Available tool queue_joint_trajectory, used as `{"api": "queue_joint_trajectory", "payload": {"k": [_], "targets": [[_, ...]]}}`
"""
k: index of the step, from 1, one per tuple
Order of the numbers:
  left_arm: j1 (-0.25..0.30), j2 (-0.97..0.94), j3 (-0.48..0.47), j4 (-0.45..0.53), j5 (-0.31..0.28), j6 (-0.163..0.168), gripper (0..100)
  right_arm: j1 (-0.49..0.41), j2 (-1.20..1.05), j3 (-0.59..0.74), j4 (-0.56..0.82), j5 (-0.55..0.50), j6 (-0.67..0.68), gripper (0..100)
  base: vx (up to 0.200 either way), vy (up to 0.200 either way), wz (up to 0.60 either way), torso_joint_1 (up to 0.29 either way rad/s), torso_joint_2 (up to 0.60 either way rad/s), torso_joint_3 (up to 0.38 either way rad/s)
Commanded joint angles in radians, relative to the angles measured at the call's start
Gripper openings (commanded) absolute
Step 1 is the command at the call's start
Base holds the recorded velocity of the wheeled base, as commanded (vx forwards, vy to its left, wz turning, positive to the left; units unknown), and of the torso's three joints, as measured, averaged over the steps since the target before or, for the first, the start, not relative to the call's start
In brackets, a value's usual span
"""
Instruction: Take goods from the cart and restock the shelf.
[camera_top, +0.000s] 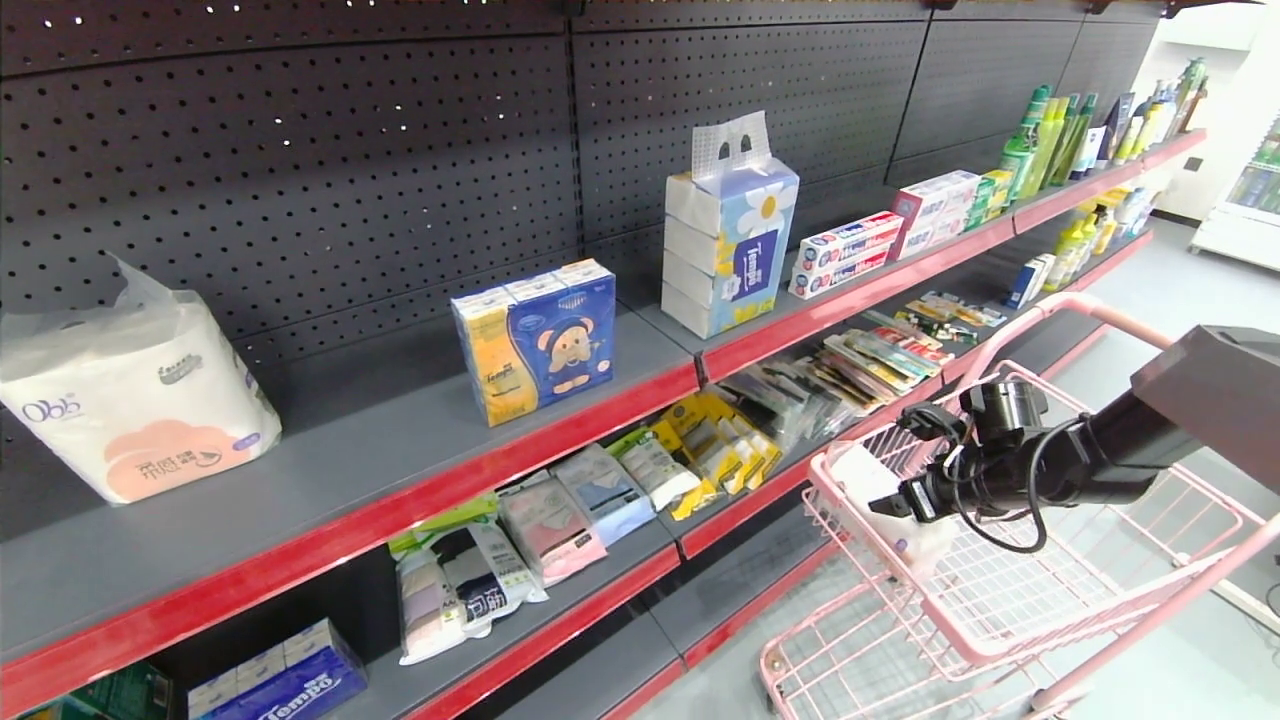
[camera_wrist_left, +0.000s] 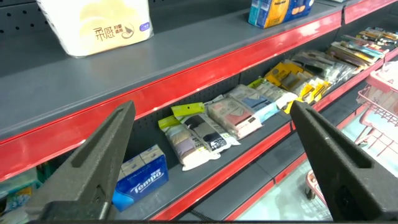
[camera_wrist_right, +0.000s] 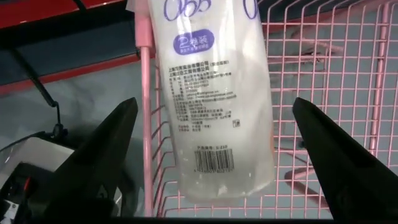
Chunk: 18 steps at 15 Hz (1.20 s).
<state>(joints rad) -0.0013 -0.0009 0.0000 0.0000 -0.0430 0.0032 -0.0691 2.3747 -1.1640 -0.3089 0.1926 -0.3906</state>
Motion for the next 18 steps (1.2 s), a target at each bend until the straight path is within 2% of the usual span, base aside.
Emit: {"api": "queue_joint_trajectory", "payload": {"k": [1,14,18], "targets": [[0.000,0.001,0.000,0.000,0.000,0.000,100,-0.003,0.046,-0.036,0.001,0.001,-0.005,100,0.000,0.000,0.00,0.000,0.00,0.000],[0.000,0.001,0.000,0.000,0.000,0.000,100,-0.018,0.147,-0.175,0.008,0.001,-0.002,100,0.000,0.000,0.00,0.000,0.00,0.000],[0.000,0.001,0.000,0.000,0.000,0.000,100,-0.023,0.202,-0.286,0.027,0.001,-0.004,100,0.000,0.000,0.00,0.000,0.00,0.000]]}}
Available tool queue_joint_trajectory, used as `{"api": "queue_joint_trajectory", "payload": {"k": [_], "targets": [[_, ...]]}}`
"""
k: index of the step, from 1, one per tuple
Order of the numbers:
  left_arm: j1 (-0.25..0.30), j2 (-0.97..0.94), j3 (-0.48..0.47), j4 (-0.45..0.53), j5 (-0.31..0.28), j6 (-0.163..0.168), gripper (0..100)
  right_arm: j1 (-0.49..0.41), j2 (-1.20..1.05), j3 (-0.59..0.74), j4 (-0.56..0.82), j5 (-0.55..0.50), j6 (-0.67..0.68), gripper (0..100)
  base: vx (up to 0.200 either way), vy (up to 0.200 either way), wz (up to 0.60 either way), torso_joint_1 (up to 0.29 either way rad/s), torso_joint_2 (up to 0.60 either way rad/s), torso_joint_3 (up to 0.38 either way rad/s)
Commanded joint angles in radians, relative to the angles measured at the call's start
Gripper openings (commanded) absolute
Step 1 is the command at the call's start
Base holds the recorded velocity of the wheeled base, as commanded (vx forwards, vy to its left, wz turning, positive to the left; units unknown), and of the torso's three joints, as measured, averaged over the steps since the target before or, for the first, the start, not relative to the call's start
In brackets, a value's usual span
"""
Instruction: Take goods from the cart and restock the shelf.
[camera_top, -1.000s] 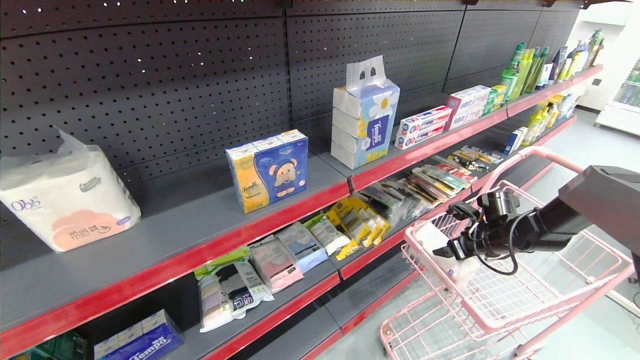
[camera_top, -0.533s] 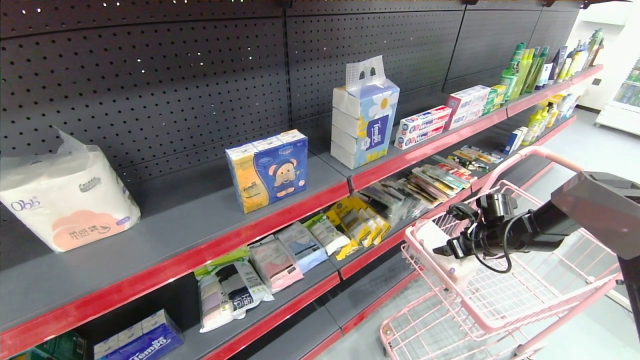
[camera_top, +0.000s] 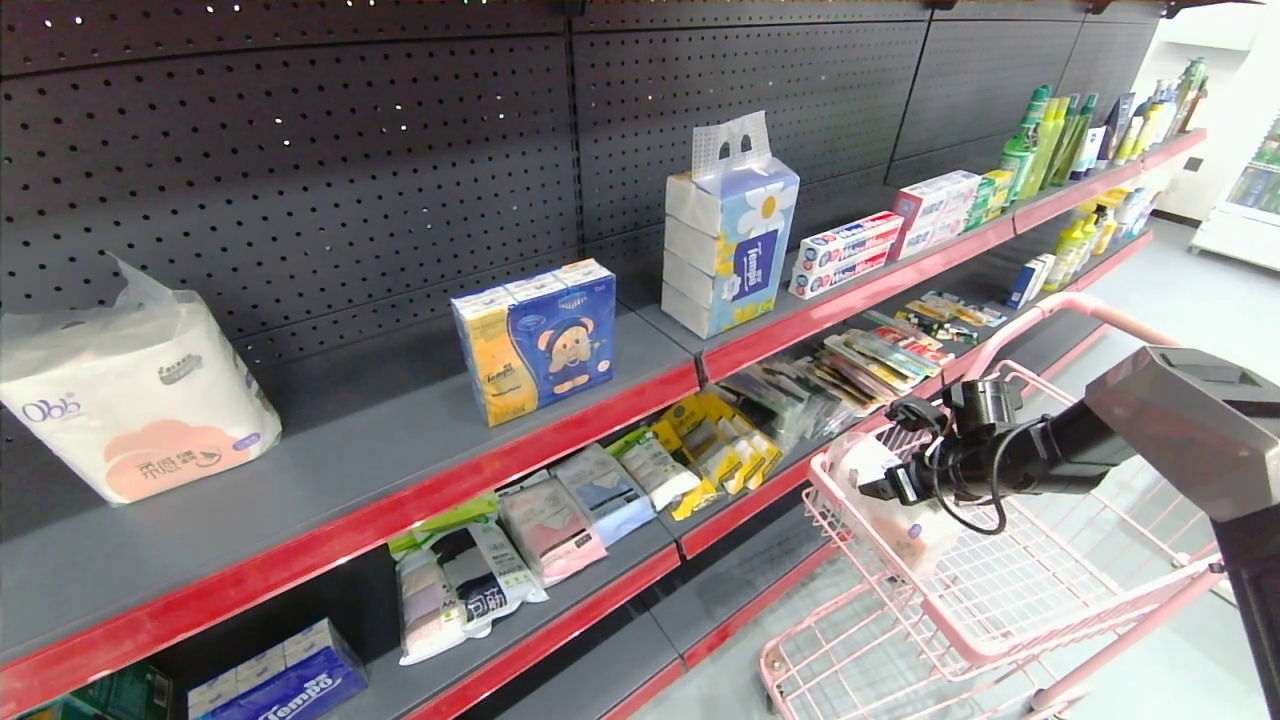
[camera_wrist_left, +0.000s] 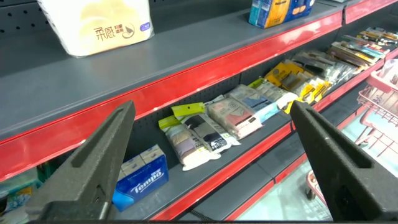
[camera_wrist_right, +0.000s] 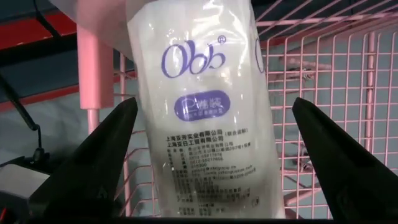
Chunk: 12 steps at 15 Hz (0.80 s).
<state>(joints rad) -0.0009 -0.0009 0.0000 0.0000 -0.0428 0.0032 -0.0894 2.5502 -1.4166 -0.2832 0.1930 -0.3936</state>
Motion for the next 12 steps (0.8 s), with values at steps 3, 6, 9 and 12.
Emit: {"api": "queue_joint_trajectory", "payload": {"k": [3,6,9,12], "targets": [[0.001,0.001,0.000,0.000,0.000,0.000,100,-0.003,0.054,-0.082,0.044,0.000,-0.001,100,0.000,0.000,0.00,0.000,0.00,0.000],[0.001,0.001,0.000,0.000,0.000,0.000,100,0.000,0.090,-0.140,0.047,0.000,-0.001,100,0.000,0.000,0.00,0.000,0.00,0.000],[-0.001,0.001,0.000,0.000,0.000,0.000,100,0.000,0.097,-0.163,0.090,0.002,-0.002,100,0.000,0.000,0.00,0.000,0.00,0.000],[-0.001,0.001,0.000,0.000,0.000,0.000,100,0.000,0.116,-0.177,0.093,0.003,-0.002,100,0.000,0.000,0.00,0.000,0.00,0.000]]}}
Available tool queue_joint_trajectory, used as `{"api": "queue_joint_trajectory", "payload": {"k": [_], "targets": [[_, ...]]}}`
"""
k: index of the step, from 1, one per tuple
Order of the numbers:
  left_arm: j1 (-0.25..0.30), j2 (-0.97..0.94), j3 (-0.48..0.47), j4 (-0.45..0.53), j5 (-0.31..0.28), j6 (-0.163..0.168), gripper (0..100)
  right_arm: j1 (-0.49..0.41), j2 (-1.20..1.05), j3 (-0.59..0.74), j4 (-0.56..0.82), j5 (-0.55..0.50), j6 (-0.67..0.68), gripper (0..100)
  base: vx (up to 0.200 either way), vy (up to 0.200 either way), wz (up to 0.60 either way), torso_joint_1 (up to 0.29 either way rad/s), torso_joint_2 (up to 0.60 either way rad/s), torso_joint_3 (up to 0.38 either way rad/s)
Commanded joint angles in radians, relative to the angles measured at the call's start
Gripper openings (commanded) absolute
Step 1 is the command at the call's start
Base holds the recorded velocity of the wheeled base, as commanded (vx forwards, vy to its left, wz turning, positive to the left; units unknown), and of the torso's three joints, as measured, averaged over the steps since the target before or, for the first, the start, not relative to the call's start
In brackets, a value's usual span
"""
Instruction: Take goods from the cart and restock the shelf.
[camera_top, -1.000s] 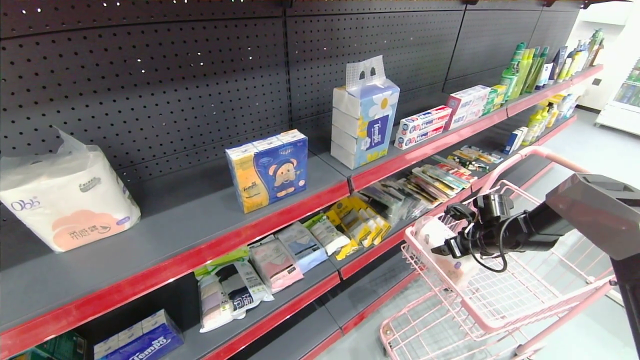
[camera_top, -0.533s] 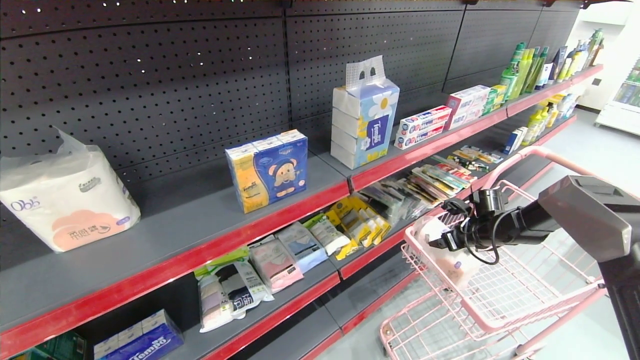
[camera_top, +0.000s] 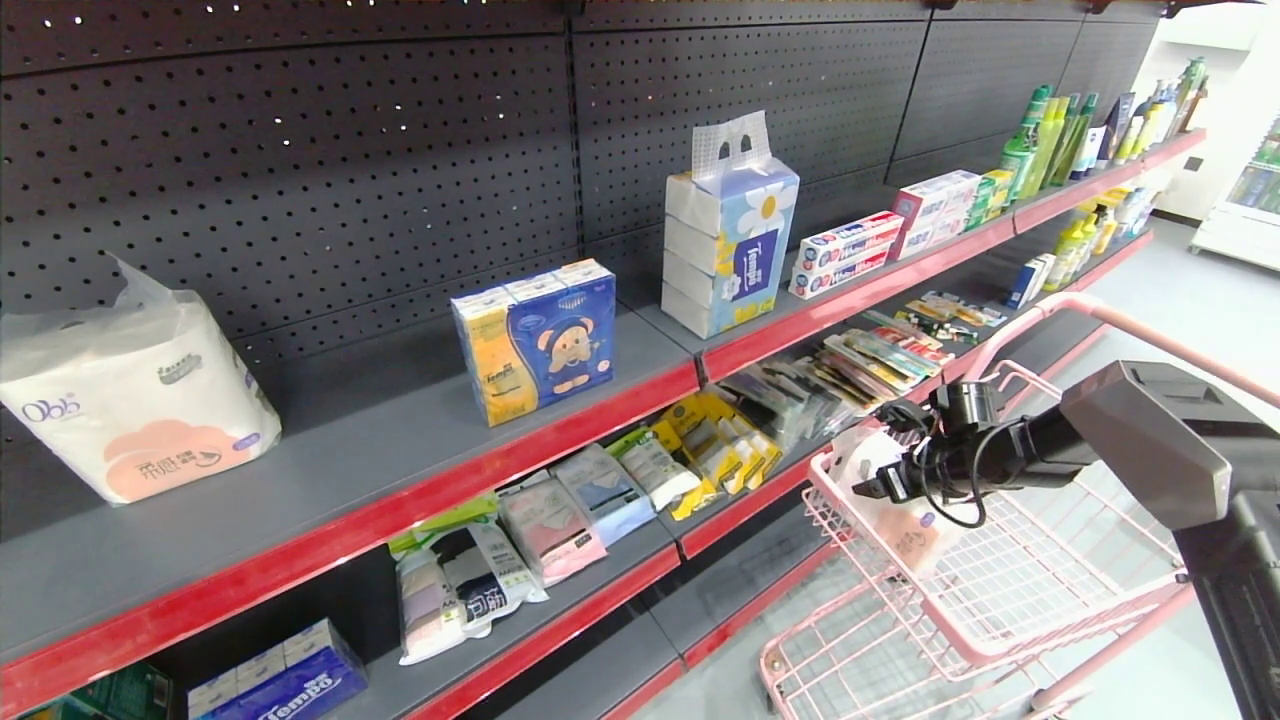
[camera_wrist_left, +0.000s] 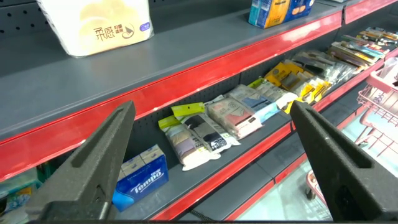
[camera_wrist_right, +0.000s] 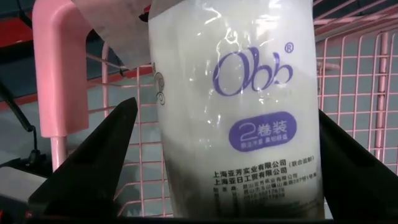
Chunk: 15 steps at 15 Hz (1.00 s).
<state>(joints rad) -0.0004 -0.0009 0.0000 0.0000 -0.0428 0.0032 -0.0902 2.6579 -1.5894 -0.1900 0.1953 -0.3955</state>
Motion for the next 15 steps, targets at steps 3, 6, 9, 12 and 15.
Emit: {"api": "queue_joint_trajectory", "payload": {"k": [3,6,9,12,15], "targets": [[0.000,0.001,0.000,0.000,0.000,0.000,100,0.006,0.010,0.012,0.001,0.004,0.001,100,0.000,0.000,0.00,0.000,0.00,0.000],[0.000,0.001,0.000,0.000,0.000,0.000,100,0.015,0.011,-0.004,0.001,-0.001,0.001,100,0.000,0.000,0.00,0.000,0.00,0.000],[0.000,0.001,0.000,0.000,0.000,0.000,100,0.015,0.027,-0.009,0.001,-0.002,0.001,100,0.000,0.000,0.00,0.000,0.00,0.000],[-0.001,0.001,0.000,0.000,0.000,0.000,100,0.015,0.030,-0.009,0.001,-0.002,0.001,100,0.000,0.000,0.00,0.000,0.00,0.000],[-0.001,0.001,0.000,0.000,0.000,0.000,100,0.014,0.034,-0.012,0.000,-0.002,0.001,100,0.000,0.000,0.00,0.000,0.00,0.000]]}}
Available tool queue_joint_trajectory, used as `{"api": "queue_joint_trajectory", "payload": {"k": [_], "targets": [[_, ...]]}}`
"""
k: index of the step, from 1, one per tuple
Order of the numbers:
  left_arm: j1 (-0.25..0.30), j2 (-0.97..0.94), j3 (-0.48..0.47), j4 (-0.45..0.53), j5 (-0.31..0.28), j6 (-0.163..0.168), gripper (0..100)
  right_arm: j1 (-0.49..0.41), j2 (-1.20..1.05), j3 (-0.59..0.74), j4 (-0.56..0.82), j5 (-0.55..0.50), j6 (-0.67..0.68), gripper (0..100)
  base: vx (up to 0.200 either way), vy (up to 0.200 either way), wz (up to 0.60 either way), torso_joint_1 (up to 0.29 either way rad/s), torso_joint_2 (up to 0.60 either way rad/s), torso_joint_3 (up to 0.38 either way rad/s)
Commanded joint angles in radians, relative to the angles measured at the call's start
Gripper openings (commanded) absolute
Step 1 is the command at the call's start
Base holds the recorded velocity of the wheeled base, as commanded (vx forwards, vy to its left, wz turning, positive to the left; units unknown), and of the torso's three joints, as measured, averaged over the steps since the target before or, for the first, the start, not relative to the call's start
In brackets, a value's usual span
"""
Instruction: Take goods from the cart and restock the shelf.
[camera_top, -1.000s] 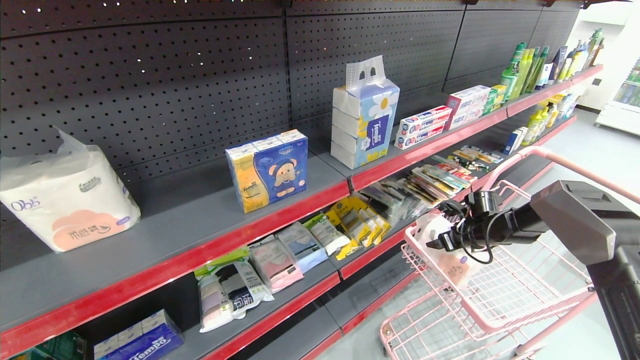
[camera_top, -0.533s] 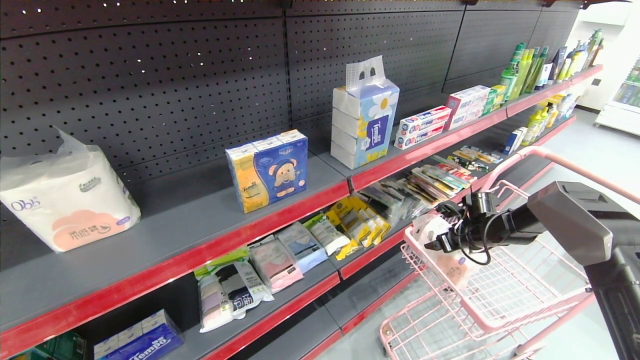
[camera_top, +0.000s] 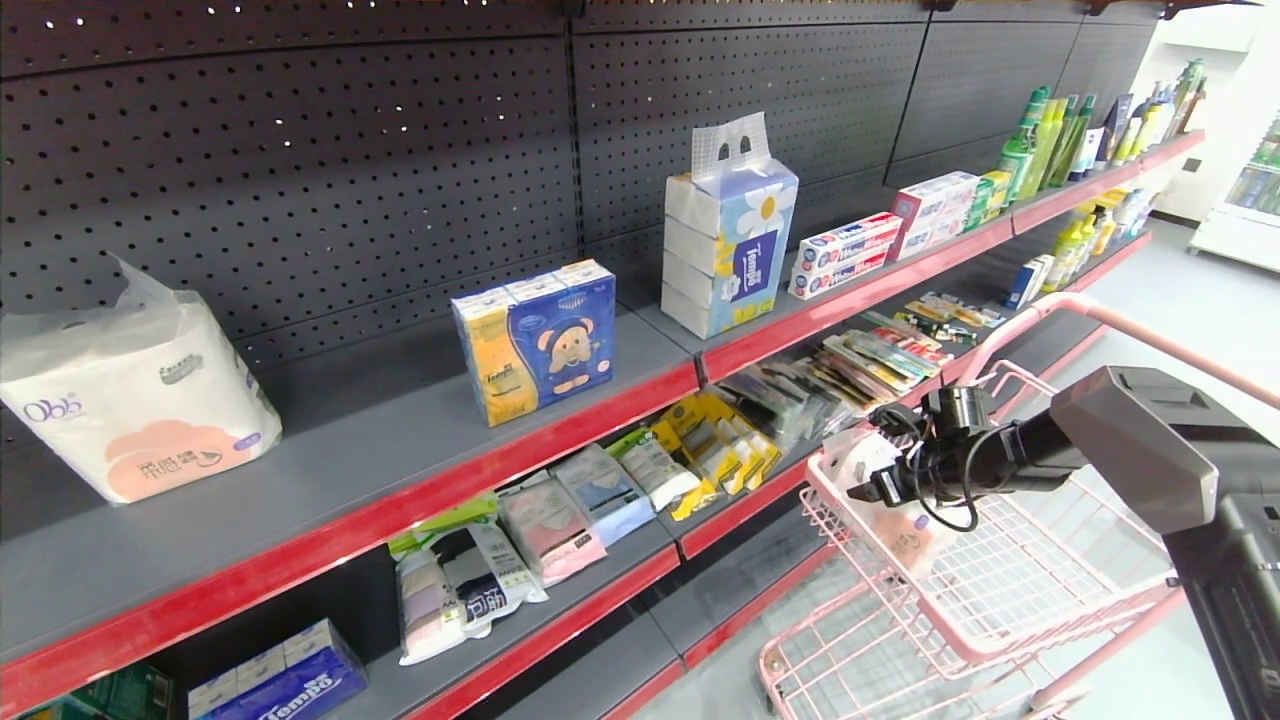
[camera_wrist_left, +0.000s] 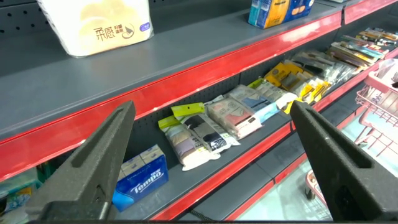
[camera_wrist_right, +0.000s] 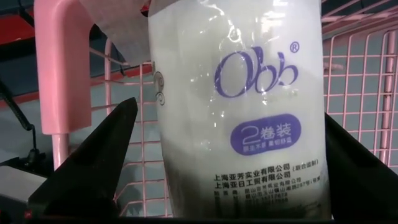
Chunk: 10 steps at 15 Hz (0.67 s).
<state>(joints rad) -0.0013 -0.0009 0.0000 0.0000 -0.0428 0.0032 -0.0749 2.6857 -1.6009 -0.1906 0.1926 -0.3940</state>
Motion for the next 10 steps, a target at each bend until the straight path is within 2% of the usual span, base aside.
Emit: {"api": "queue_joint_trajectory", "payload": {"k": [1,2,10], "targets": [[0.001,0.001,0.000,0.000,0.000,0.000,100,-0.002,0.008,0.001,0.000,0.001,0.000,100,0.000,0.000,0.00,0.000,0.00,0.000],[0.000,0.001,0.000,0.000,0.000,0.000,100,-0.003,0.008,0.002,0.000,0.001,0.000,0,0.000,0.000,0.00,0.000,0.00,0.000],[0.000,0.001,0.000,0.000,0.000,0.000,100,-0.009,-0.029,0.048,0.000,-0.027,0.012,0,0.000,0.000,0.00,0.000,0.00,0.000]]}}
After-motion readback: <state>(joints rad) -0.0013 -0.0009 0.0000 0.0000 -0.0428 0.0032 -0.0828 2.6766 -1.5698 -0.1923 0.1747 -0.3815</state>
